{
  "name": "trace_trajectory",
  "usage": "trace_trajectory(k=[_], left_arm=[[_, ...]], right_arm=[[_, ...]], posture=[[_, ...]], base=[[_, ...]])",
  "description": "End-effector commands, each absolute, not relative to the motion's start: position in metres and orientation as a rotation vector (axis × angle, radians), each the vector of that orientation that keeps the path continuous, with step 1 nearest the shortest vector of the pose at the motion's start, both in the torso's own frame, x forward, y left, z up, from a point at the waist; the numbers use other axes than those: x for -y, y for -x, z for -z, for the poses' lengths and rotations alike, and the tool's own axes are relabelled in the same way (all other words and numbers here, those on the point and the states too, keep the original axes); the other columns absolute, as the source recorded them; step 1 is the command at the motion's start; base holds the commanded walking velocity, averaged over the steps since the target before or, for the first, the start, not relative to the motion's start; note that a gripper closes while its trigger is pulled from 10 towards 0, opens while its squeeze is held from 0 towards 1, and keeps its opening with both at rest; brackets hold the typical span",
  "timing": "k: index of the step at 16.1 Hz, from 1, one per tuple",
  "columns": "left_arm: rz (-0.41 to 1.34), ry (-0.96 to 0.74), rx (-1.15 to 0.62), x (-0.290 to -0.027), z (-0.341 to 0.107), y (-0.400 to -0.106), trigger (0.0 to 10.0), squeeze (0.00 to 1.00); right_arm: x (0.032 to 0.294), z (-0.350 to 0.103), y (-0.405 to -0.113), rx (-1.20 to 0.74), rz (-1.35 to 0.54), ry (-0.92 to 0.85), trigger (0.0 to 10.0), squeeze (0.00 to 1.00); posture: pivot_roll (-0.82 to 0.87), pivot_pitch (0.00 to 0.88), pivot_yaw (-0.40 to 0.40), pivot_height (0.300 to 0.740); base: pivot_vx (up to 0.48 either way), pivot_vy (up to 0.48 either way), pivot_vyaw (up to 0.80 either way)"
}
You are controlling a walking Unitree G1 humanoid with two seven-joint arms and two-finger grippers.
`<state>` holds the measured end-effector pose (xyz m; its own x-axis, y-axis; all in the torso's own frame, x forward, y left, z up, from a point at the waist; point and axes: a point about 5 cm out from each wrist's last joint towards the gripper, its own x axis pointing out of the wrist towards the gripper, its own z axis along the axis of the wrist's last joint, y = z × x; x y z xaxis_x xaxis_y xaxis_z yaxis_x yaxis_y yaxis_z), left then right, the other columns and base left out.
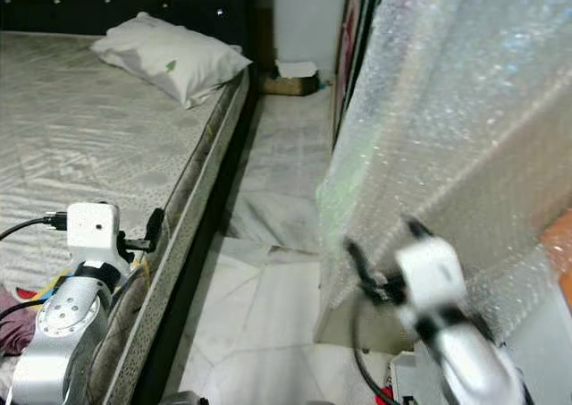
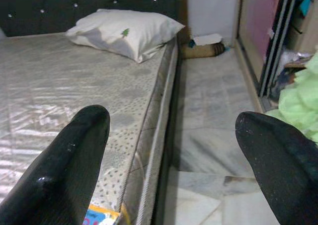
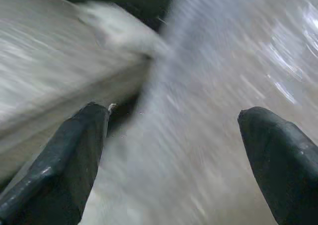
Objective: Clean up the room
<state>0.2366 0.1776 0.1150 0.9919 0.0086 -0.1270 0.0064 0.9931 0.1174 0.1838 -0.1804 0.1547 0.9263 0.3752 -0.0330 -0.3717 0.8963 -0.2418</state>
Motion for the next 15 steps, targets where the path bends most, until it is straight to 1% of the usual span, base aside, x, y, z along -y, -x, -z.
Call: trace_trajectory(k=[1, 2, 3, 4, 7, 8, 9, 11, 12, 13, 14, 15], left_arm=[[-0.001, -0.122, -0.126, -0.179, -0.114, -0.238, 10.0, 0.0], [0.0, -0.121, -0.123, -0.179, -0.114, -0.239, 10.0, 0.0], [0.001, -0.119, -0.119, -0.178, -0.114, -0.24, 10.0, 0.0], [0.001, -0.118, -0.118, -0.178, -0.114, -0.24, 10.0, 0.0], [0.004, -0.112, -0.115, -0.177, -0.114, -0.241, 10.0, 0.0], [0.011, -0.11, -0.115, -0.176, -0.113, -0.242, 10.0, 0.0], [0.016, -0.108, -0.113, -0.175, -0.113, -0.243, 10.0, 0.0], [0.015, -0.105, -0.1, -0.174, -0.115, -0.246, 10.0, 0.0], [0.011, -0.106, -0.095, -0.174, -0.116, -0.246, 10.0, 0.0], [0.004, -0.104, -0.096, -0.175, -0.115, -0.244, 10.0, 0.0], [-0.005, -0.105, -0.097, -0.176, -0.115, -0.242, 10.0, 0.0], [-0.016, -0.109, -0.1, -0.177, -0.114, -0.241, 10.0, 0.0]], right_arm=[[0.163, -0.151, -0.189, -0.034, -0.529, 0.208, 10.0, 0.0], [0.157, -0.149, -0.195, -0.055, -0.582, 0.196, 10.0, 0.0], [0.144, -0.145, -0.207, -0.109, -0.653, 0.151, 10.0, 0.0], [0.138, -0.142, -0.212, -0.14, -0.685, 0.127, 10.0, 0.0], [0.1, -0.145, -0.229, -0.161, -0.799, 0.101, 10.0, 0.0], [0.083, -0.146, -0.242, -0.142, -0.807, 0.1, 10.0, 0.0], [0.059, -0.147, -0.259, -0.115, -0.791, 0.111, 10.0, 0.0], [0.016, -0.157, -0.292, -0.079, -0.755, 0.068, 10.0, 0.0], [-0.014, -0.16, -0.313, -0.085, -0.738, 0.066, 10.0, 0.0], [-0.031, -0.159, -0.324, -0.106, -0.711, 0.068, 10.0, 0.0], [-0.036, -0.161, -0.329, -0.108, -0.695, 0.045, 10.0, 0.0], [0.04, -0.174, -0.308, -0.024, -0.649, -0.004, 10.0, 0.0]], posture=[[-0.12, 0.019, 0.023, 0.74], [-0.11, 0.018, 0.021, 0.74], [-0.11, 0.014, 0.02, 0.74], [-0.11, 0.009, 0.018, 0.74], [-0.11, 0.006, 0.019, 0.74], [-0.11, 0.003, 0.025, 0.74], [-0.1, 0.0, 0.027, 0.74], [-0.09, 0.0, 0.024, 0.74], [-0.08, 0.0, 0.016, 0.74], [-0.07, 0.0, 0.014, 0.74], [-0.06, 0.0, 0.011, 0.74], [-0.06, 0.001, 0.01, 0.74]], base=[[0.0, 0.0, 0.0], [0.0, 0.0, 0.0], [0.0, 0.0, 0.0], [0.0, 0.0, 0.0], [0.0, 0.0, 0.0], [0.0, 0.0, 0.0], [0.0, 0.0, 0.0], [0.0, 0.0, 0.0], [0.0, 0.0, 0.5], [0.0, 0.0, 0.78], [0.0, 0.0, 0.79], [0.0, 0.0, 0.79]])
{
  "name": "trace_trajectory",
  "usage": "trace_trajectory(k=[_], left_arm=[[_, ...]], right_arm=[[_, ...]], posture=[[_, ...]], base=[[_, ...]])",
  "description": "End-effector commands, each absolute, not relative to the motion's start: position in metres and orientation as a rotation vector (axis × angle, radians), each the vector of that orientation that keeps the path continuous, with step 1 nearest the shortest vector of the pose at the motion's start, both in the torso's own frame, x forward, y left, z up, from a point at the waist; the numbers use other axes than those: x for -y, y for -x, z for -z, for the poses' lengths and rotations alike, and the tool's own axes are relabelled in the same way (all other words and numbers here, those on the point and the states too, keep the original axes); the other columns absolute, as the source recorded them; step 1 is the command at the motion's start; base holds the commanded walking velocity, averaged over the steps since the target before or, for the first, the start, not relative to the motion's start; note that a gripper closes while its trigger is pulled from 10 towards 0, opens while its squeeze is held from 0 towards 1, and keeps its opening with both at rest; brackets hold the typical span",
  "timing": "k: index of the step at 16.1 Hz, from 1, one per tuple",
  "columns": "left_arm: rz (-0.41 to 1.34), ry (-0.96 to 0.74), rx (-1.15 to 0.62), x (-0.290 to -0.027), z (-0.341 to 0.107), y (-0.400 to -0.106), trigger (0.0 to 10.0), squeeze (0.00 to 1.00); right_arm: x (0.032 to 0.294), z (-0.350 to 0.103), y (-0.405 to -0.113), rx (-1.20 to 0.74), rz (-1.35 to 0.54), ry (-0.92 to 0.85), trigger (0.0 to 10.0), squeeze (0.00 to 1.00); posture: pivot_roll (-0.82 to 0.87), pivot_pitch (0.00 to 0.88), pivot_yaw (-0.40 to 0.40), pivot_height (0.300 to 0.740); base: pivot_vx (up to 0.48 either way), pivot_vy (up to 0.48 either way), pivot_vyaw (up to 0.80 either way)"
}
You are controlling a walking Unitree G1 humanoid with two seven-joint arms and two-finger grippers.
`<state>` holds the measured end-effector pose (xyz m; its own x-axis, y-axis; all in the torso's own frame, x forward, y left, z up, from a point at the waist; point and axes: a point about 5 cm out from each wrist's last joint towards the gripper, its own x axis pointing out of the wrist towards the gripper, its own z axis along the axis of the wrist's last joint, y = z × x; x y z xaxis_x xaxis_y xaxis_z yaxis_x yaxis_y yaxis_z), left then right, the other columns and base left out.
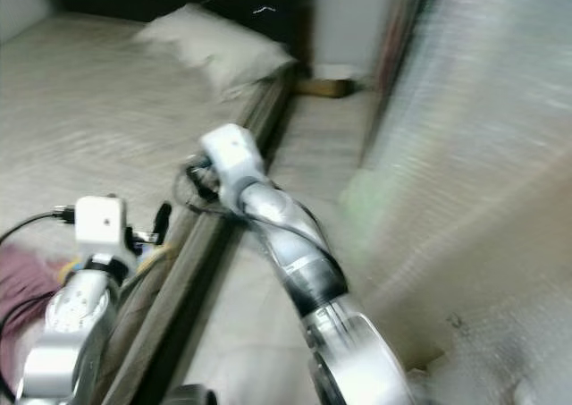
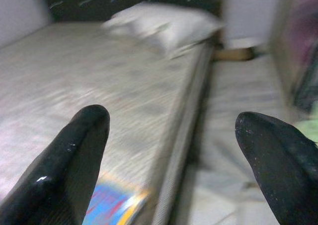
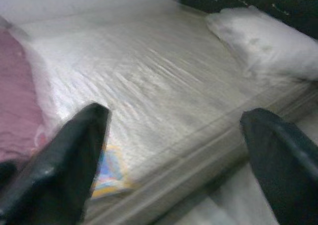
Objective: Clean up the room
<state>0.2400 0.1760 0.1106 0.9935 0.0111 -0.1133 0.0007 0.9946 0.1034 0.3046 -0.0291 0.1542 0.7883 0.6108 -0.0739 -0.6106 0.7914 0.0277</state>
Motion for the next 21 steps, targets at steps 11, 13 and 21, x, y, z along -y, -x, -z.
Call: trace_trajectory(k=[11, 13, 21], left_arm=[[-0.074, -0.147, -0.106, -0.187, -0.117, -0.237, 10.0, 0.0], [-0.068, -0.146, -0.106, -0.186, -0.118, -0.238, 10.0, 0.0], [-0.138, -0.121, -0.131, -0.189, -0.118, -0.241, 10.0, 0.0]], right_arm=[[0.134, -0.109, -0.274, -0.004, -0.492, 0.059, 10.0, 0.0], [0.128, -0.111, -0.271, 0.007, -0.505, 0.037, 10.0, 0.0], [0.104, -0.136, -0.273, 0.111, -0.471, 0.016, 10.0, 0.0]], posture=[[-0.04, 0.03, 0.03, 0.74], [-0.05, 0.032, 0.031, 0.74], [-0.04, 0.02, 0.032, 0.74]], base=[[0.0, 0.0, 0.7], [0.0, 0.0, 0.78], [0.0, 0.0, 0.78]])
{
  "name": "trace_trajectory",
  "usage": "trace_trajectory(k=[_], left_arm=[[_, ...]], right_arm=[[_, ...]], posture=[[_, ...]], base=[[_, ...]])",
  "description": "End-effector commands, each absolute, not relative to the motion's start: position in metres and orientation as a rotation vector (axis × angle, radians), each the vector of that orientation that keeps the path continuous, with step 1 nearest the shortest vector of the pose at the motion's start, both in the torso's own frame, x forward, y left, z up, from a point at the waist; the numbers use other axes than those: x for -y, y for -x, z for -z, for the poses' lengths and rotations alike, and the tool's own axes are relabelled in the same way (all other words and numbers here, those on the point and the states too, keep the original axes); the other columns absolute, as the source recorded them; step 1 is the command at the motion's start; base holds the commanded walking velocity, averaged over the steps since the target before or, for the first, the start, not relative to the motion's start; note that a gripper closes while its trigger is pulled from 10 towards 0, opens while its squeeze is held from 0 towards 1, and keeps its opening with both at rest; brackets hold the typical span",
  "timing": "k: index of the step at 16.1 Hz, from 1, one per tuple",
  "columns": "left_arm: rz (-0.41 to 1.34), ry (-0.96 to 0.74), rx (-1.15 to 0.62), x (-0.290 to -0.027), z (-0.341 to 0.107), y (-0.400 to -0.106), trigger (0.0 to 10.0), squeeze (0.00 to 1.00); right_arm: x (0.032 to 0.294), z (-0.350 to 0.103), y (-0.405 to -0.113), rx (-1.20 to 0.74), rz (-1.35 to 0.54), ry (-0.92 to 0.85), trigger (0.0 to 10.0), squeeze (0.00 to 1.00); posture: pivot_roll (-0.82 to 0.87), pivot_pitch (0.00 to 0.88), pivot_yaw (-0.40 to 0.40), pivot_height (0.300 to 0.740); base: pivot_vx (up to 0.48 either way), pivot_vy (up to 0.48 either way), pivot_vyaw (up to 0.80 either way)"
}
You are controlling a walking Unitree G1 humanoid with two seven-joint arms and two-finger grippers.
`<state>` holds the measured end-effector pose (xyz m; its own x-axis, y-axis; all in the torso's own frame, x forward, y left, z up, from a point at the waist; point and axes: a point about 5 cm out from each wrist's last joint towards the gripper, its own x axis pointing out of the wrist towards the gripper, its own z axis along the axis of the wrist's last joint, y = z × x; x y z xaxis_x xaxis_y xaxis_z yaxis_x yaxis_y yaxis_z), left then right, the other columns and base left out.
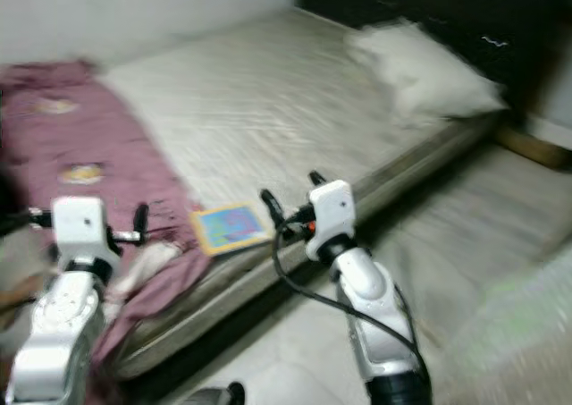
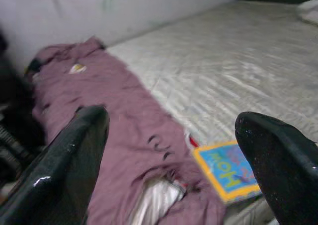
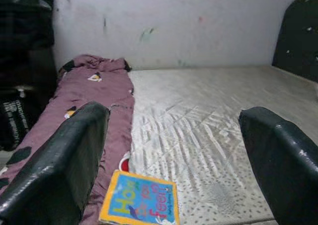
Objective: Clean up the room
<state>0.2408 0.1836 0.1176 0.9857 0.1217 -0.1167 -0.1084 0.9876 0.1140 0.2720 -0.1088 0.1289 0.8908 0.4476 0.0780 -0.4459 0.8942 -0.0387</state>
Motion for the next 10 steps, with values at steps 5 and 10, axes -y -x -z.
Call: trace_trajectory(k=[5, 10], left_arm=[[-0.124, -0.12, -0.133, -0.184, -0.119, -0.242, 10.0, 0.0], [-0.112, -0.127, -0.132, -0.183, -0.118, -0.248, 10.0, 0.0]], right_arm=[[0.097, -0.145, -0.272, 0.128, -0.48, 0.016, 10.0, 0.0], [0.091, -0.151, -0.273, 0.147, -0.473, 0.011, 10.0, 0.0]], posture=[[-0.05, 0.027, 0.027, 0.74], [-0.05, 0.014, 0.044, 0.74]], base=[[0.0, 0.0, 0.77], [0.0, 0.0, 0.77]])
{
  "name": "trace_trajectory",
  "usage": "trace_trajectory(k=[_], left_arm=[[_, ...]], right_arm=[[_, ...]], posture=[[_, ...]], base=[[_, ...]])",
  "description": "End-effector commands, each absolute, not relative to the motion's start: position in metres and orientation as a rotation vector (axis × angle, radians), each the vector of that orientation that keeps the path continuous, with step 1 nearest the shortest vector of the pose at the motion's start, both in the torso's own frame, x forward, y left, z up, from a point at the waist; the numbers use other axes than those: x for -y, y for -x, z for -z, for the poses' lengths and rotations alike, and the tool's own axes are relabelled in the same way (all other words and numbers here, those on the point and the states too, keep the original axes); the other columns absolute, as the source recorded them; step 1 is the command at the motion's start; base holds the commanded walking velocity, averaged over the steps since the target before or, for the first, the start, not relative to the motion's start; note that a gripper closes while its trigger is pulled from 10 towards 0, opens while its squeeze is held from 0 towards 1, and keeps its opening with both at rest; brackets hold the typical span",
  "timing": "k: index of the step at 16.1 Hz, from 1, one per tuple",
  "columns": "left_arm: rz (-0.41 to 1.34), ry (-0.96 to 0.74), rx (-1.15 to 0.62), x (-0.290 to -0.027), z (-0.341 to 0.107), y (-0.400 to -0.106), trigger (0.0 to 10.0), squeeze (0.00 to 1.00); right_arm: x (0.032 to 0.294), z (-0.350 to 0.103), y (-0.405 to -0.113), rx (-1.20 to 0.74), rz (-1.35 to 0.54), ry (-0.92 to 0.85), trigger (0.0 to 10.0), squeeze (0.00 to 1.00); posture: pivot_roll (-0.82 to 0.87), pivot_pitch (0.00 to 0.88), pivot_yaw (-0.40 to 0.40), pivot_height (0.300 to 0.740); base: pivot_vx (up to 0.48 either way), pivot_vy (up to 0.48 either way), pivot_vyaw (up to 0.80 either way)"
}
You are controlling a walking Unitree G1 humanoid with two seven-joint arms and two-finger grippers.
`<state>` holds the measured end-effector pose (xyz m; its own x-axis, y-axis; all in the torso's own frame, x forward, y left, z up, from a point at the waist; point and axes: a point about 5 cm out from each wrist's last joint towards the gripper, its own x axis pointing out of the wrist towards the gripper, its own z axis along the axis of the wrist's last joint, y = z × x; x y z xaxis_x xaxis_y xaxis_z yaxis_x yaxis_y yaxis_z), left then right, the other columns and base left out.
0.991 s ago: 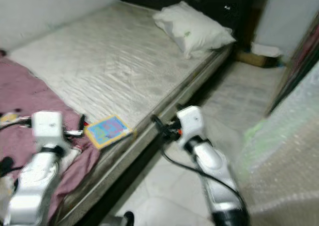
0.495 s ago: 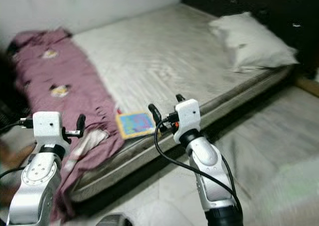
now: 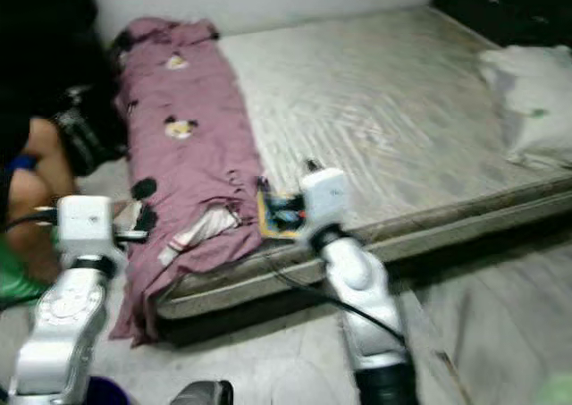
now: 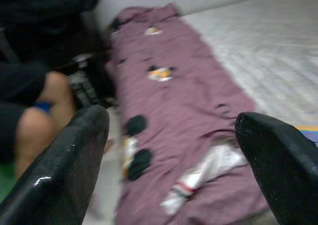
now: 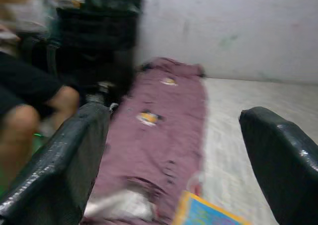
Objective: Clean up the room
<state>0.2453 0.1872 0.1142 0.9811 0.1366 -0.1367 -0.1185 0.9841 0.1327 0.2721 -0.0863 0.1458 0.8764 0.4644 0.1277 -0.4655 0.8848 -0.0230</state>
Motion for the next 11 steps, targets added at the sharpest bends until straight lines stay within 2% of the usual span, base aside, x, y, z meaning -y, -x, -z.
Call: trace_trajectory(k=[1, 7, 11], left_arm=[[-0.106, -0.123, -0.13, -0.1832, -0.1181, -0.2492, 10.0, 0.0], [-0.053, -0.08, -0.105, -0.1751, -0.1206, -0.2506, 10.0, 0.0], [-0.037, -0.073, -0.098, -0.1737, -0.1209, -0.2503, 10.0, 0.0]], right_arm=[[0.0908, -0.1516, -0.2725, 0.149, -0.472, 0.007, 10.0, 0.0], [0.09, -0.1558, -0.2741, 0.162, -0.485, 0.021, 10.0, 0.0], [0.0902, -0.1549, -0.2744, 0.16, -0.484, 0.012, 10.0, 0.0]], posture=[[-0.05, 0.014, 0.044, 0.74], [-0.05, 0.009, 0.032, 0.74], [-0.06, 0.014, 0.035, 0.74]], base=[[0.0, 0.0, 0.48], [0.0, 0.0, 0.0], [0.28, 0.0, 0.69]])
